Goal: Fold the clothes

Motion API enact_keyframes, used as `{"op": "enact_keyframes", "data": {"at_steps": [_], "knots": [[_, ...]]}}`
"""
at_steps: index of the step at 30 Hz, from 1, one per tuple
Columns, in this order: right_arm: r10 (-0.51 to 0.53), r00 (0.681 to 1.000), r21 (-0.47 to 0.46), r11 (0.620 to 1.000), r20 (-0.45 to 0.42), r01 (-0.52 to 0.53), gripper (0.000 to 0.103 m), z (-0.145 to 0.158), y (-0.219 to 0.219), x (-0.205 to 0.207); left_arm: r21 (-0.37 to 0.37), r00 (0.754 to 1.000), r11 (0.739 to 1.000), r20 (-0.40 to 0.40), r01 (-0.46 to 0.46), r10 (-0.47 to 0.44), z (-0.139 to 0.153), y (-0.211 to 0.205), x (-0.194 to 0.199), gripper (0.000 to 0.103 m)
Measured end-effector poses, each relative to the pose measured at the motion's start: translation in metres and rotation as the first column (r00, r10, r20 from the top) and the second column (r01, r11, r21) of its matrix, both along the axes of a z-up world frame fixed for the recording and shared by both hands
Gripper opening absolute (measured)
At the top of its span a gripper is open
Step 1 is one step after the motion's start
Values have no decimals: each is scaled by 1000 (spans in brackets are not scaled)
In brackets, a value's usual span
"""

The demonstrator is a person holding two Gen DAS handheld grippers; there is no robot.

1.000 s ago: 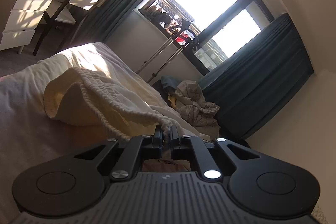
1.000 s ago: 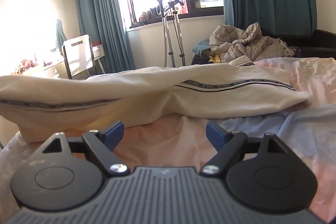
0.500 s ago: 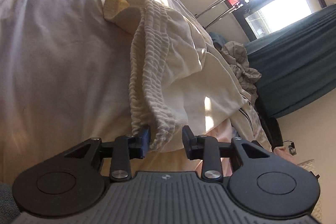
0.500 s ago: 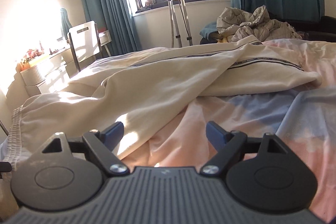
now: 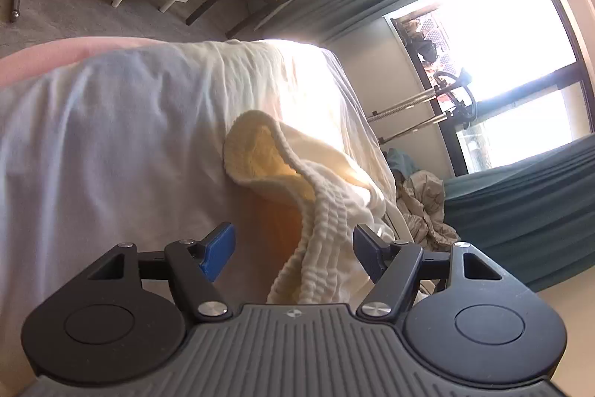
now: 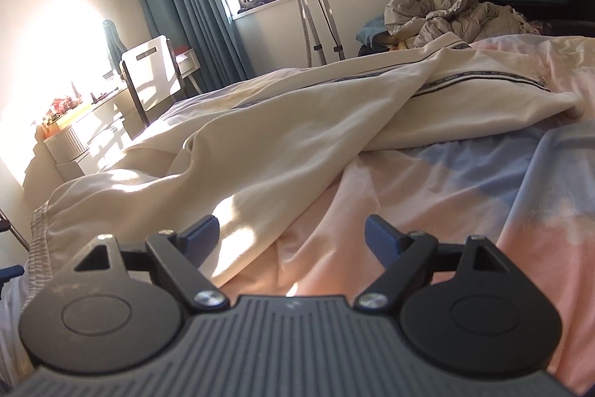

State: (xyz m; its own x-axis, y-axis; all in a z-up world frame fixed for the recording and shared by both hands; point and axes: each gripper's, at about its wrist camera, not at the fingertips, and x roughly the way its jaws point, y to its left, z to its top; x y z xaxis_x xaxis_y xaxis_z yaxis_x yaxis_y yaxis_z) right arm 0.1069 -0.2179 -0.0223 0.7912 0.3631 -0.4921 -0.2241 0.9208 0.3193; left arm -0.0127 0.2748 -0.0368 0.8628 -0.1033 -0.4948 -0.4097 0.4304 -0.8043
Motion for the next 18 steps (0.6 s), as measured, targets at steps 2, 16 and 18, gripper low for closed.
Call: {"op": "enact_keyframes", "data": {"at_steps": [2, 16, 18], "knots": [[4, 1000, 2, 1000, -4, -4, 86, -1, 1, 2, -30, 998, 998, 35, -50, 52, -2, 21, 17, 73], [-13, 996, -6, 1000, -91, 12, 86, -36, 5, 41, -293, 999, 956, 12, -33, 38, -67, 67, 156, 48], [-12, 995, -6, 1000, -98, 12, 86, -39, 6, 43, -201, 1000, 980, 5, -12, 13, -56, 65, 175, 28]]}}
